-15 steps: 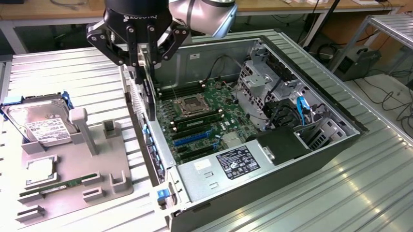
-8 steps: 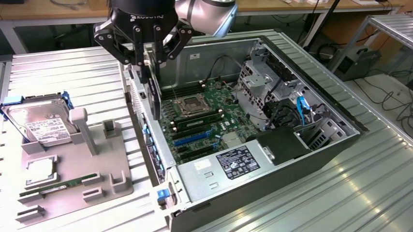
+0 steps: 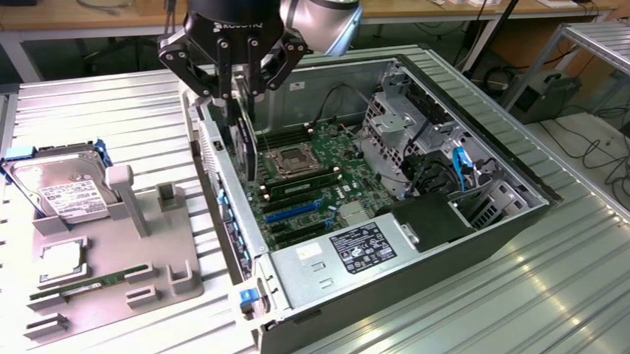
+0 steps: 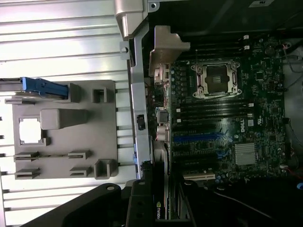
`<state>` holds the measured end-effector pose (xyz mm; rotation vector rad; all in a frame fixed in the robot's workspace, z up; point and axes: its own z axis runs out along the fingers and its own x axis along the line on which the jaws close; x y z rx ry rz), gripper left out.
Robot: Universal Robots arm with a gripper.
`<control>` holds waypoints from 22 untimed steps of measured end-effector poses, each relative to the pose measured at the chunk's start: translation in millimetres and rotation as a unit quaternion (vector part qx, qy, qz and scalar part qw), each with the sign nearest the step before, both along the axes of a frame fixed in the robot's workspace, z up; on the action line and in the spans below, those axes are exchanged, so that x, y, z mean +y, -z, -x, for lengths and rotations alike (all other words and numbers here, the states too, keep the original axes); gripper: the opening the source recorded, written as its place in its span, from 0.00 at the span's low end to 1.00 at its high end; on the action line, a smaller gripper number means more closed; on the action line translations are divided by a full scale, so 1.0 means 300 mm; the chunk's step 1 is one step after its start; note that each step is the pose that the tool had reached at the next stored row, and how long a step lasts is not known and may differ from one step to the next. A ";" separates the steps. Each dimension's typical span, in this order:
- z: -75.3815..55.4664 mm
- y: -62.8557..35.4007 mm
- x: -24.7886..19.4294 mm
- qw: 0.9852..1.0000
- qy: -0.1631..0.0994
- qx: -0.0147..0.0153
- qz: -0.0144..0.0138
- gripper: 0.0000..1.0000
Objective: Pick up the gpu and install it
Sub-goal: 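Pick up the gpu and move the gpu toward the slot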
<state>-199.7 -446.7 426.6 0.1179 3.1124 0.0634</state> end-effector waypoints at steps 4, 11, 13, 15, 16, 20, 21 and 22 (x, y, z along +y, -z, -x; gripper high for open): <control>-0.027 0.003 0.000 1.000 0.000 0.000 0.000 0.26; -0.067 0.009 0.000 1.000 0.000 0.000 0.001 0.26; -0.077 0.011 0.000 1.000 0.000 0.000 0.001 0.26; -0.089 0.014 0.000 1.000 0.000 0.000 0.001 0.26; -0.095 0.016 0.000 1.000 0.000 0.000 0.001 0.26; -0.119 0.023 0.000 1.000 0.000 0.000 0.002 0.26; -0.126 0.024 0.000 1.000 0.000 0.000 0.002 0.26; -0.132 0.026 0.000 1.000 0.000 0.000 0.002 0.26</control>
